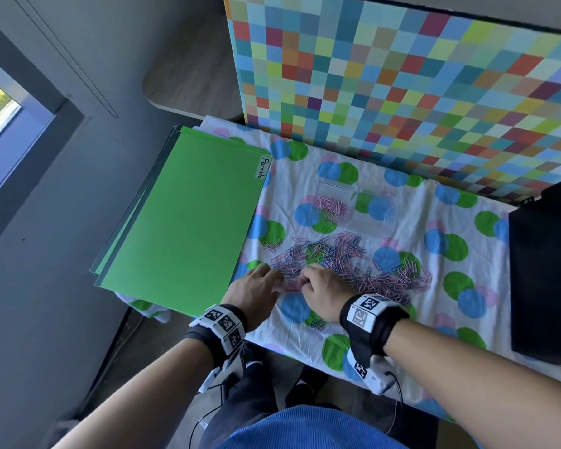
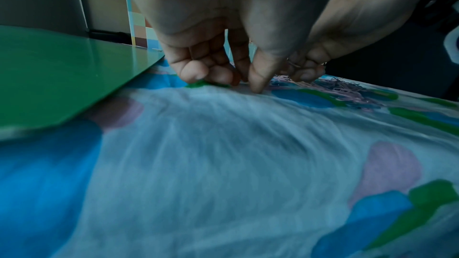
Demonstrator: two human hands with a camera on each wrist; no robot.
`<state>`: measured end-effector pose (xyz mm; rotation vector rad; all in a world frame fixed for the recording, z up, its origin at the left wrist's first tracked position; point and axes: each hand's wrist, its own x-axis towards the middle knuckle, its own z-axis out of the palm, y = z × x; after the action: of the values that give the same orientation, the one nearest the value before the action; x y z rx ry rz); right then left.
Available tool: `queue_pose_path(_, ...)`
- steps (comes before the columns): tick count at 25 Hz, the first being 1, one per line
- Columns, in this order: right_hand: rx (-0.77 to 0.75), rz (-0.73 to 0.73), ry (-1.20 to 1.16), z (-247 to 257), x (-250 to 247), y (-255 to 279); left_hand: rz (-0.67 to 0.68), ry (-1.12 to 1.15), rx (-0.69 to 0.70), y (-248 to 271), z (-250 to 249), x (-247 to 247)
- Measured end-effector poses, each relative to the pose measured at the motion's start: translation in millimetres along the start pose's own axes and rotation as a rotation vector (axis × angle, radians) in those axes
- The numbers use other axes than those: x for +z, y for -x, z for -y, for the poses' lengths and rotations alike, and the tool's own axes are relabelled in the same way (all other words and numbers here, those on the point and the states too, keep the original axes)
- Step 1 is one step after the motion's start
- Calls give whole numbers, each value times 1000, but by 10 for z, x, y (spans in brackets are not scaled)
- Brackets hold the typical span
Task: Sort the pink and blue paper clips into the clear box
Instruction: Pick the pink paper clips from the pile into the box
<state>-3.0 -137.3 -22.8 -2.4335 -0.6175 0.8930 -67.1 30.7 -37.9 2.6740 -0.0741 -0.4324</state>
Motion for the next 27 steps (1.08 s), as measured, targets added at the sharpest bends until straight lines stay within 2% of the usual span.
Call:
queue_pose_path(4, 7, 15, 10, 36, -24, 5, -6, -52, 32, -38, -23, -34)
queue_pose_path(7, -96, 69, 190, 18, -5, 27, 22, -78, -3, -62, -44, -18)
queue_pose_path(11, -167, -9, 310, 12, 41, 48, 4, -27, -14, -51, -63, 10)
queue_pose_path(15, -159, -48, 236, -36, 40, 75, -46, 166, -58, -50, -25, -25)
queue_pose_path(18, -117, -57, 84, -101, -5, 80, -92, 249, -76, -70, 5, -32)
queue_pose_path(21, -29, -120, -70, -158, -64, 79, -56, 284, -105, -128, -33, -42)
queue_pose_path(23, 54, -112, -156, -183, -82, 56, -38, 440, -168, -155, -83, -66)
queue_pose_path(26, 156, -62, -458, -193, -121, 6, 19, 969, -375, -184, -123, -104)
queue_pose_path(27, 187, -64, -593, -192, -130, -5, 40, 1080, -411, -190, -124, -108)
